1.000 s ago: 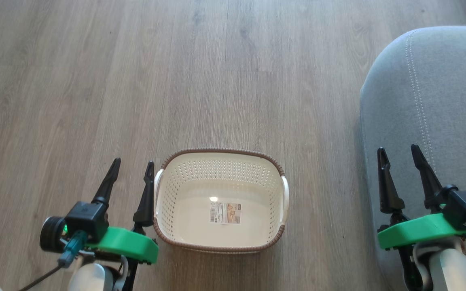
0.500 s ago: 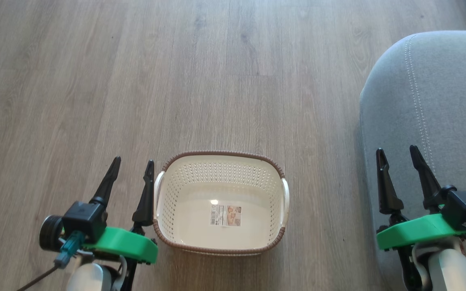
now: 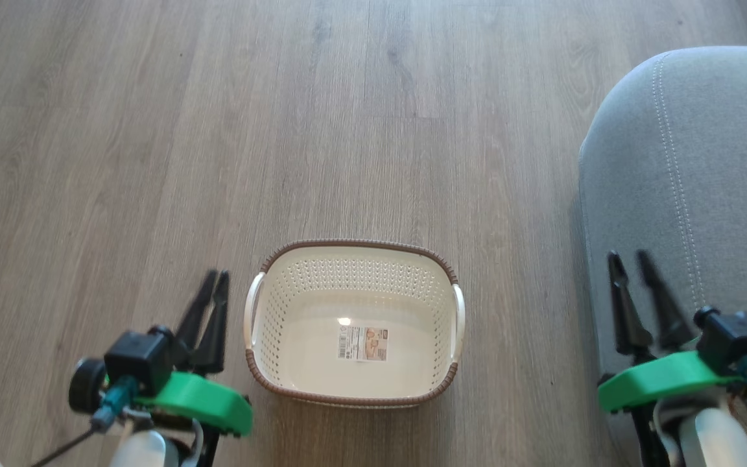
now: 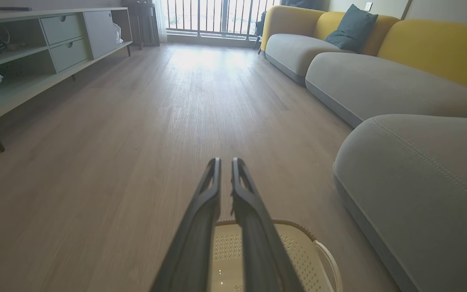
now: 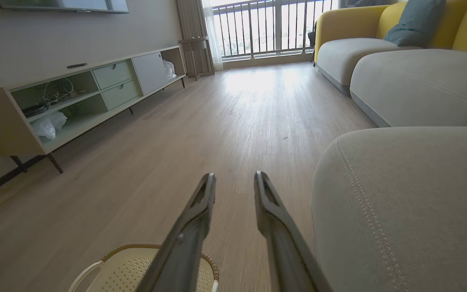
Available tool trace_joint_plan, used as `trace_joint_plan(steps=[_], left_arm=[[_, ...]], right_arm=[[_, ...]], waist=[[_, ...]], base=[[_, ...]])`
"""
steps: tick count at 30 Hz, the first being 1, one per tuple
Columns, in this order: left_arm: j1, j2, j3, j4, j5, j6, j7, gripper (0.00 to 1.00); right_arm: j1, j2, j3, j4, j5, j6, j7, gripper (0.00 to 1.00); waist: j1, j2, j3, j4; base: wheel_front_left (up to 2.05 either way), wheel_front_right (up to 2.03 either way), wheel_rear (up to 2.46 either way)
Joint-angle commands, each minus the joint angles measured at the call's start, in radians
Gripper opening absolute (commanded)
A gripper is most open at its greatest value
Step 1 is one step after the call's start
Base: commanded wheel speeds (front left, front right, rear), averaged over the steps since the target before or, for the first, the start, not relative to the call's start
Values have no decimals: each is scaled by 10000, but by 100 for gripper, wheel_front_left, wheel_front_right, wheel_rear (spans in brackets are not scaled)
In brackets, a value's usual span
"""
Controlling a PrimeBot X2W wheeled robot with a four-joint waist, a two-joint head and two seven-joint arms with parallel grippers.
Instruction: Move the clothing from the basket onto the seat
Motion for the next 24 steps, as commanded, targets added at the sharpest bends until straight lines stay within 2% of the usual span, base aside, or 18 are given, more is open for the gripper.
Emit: trace_joint_plan(steps=[1,24], left_arm=[[61,0,-6,177,-31,-2,2,0],[-81,145,196,397,-2735,-140,495,0]], right_arm=[[42,12,14,193,31,0,12,0],[-105,-57,-12,352,2622,0,548,0]], waist=[[0,0,-1,-1],[0,0,-197,-163]], base=[[0,0,0],[0,0,0]])
